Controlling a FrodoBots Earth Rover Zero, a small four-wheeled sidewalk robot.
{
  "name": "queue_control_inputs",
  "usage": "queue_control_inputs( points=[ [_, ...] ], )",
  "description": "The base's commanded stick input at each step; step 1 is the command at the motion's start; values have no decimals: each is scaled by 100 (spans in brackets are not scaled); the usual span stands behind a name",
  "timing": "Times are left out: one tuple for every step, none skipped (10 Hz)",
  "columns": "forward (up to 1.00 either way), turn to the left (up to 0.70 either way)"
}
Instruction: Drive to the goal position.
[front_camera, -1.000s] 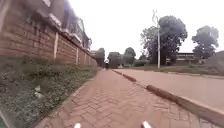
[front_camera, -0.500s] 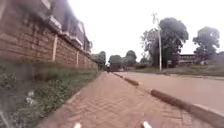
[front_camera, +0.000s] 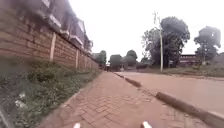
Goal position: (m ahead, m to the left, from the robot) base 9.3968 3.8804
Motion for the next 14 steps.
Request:
queue_control_inputs(
  points=[
    [50, 16],
    [50, 13],
    [50, 14],
    [50, 17],
    [50, 25],
    [50, 20],
    [50, 20],
    [50, 36],
    [50, 50],
    [50, 28],
    [50, 15],
    [50, 16],
    [50, 8],
    [50, 11]
  ],
)
